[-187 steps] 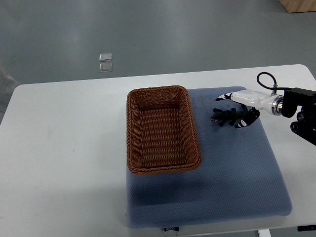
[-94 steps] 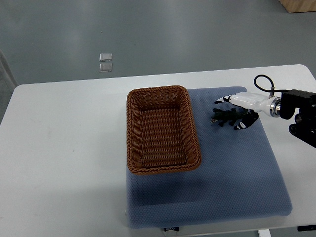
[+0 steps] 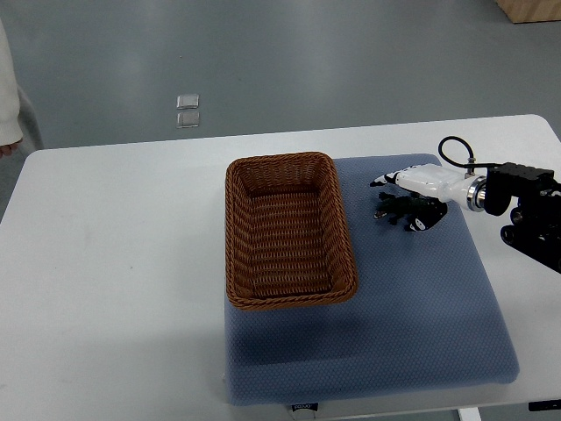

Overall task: Place crocodile in brown basket with right hand
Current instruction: 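Close the right hand fingers around the crocodile's body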

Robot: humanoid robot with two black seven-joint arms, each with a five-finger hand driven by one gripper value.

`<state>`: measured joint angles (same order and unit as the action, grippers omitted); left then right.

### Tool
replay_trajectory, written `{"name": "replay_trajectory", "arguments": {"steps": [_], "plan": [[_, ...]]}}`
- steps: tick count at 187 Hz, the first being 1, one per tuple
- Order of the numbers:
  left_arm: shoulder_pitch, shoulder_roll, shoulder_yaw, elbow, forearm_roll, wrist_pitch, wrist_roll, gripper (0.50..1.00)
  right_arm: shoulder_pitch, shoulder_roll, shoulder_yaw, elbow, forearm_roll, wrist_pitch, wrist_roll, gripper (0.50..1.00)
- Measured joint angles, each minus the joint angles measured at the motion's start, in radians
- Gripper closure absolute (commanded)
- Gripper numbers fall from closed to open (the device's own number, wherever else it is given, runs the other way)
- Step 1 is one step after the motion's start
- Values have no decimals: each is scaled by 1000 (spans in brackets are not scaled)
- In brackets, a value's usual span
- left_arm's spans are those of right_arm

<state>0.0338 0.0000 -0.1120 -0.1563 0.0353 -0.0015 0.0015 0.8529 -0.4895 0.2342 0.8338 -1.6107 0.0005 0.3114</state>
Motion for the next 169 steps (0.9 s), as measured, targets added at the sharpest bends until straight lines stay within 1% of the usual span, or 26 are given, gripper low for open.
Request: {"name": "replay_trajectory", "arguments": {"steps": [158,169], "plan": [[0,0,0,0,0,0,0,500,20,-17,-53,-6,-10,-9,2,632],[0,0,0,0,0,0,0,500,20,-16,-54,-6,-15,-9,2,650]]}}
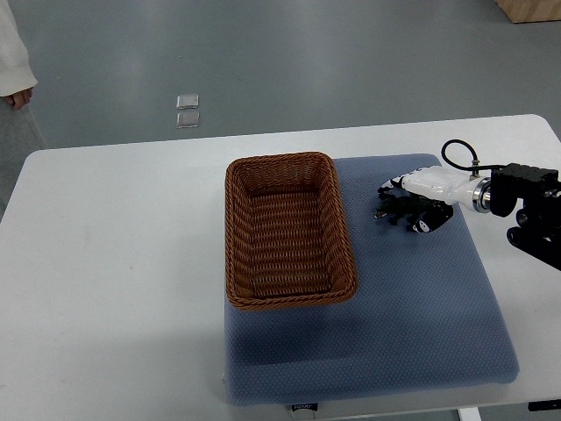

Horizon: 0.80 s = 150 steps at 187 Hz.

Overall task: Place crocodile in brown basket with right hand
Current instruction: 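Close the right hand fingers around the crocodile's body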

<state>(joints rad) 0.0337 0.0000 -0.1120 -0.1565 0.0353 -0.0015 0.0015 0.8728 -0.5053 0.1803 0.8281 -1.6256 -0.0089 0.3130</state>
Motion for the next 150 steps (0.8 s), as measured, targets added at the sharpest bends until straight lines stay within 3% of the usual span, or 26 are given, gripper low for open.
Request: {"name": "replay_trajectory", "arguments": {"steps": [18,32,40,49,51,54,150], "plan": [[0,0,0,0,0,0,0,500,0,1,-1,-4,-12,-1,0,687],[0,0,0,0,0,0,0,500,2,1,-2,-6,-16,-2,-1,754],[0,0,0,0,0,0,0,500,2,1,-2,-7,-17,-3,-2,828],[0,0,0,0,0,0,0,500,2,1,-2,-8,-19,-3,-7,958],[0,0,0,0,0,0,0,500,2,1,-2,-9,-19,-3,-8,959],[0,0,0,0,0,0,0,500,3,1,-2,-9,-20,-3,-11,997],[0,0,0,0,0,0,0,500,18,0,2,-11,-21,-47,-26,1000]]}}
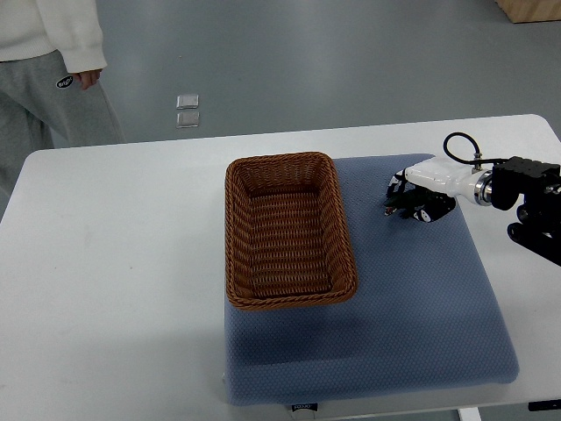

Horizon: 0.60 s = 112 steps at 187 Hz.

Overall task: Place crocodile in brown basket with right hand
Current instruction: 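Close the right hand fingers around the crocodile's body, then lift the crocodile and carry it over the wicker basket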

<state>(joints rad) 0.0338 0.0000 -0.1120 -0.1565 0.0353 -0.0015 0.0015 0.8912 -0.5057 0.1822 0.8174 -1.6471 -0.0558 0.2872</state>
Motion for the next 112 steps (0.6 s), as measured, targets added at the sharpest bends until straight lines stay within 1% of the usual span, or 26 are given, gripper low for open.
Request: {"name": "replay_trajectory", "arguments": {"steps": [61,81,112], "plan": [[0,0,0,0,0,0,0,500,70,-3,12,32,13,-12,13,1000],[0,0,0,0,0,0,0,500,98,-4,16,69,13,-12,16,1000],[0,0,0,0,0,0,0,500,134,2,17,156,13,-13,17,1000]]}}
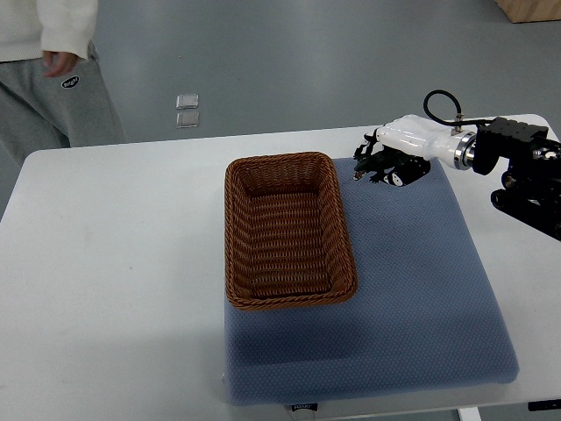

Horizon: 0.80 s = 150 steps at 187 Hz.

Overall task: Place crocodile in brown basket with right hand
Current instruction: 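Lift the crocodile and carry it over the wicker basket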

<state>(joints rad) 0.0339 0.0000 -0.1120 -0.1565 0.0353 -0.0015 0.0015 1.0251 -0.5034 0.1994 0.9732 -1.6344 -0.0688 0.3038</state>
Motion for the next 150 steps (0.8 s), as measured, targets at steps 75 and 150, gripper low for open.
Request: {"name": "replay_trajectory", "arguments": {"steps": [75,150], "plan": [[0,0,0,0,0,0,0,500,68,178,-13,40,-3,-7,-1,1000],[0,0,0,0,0,0,0,500,-2,282,-21,-35,-18,-6,-3,693]]}}
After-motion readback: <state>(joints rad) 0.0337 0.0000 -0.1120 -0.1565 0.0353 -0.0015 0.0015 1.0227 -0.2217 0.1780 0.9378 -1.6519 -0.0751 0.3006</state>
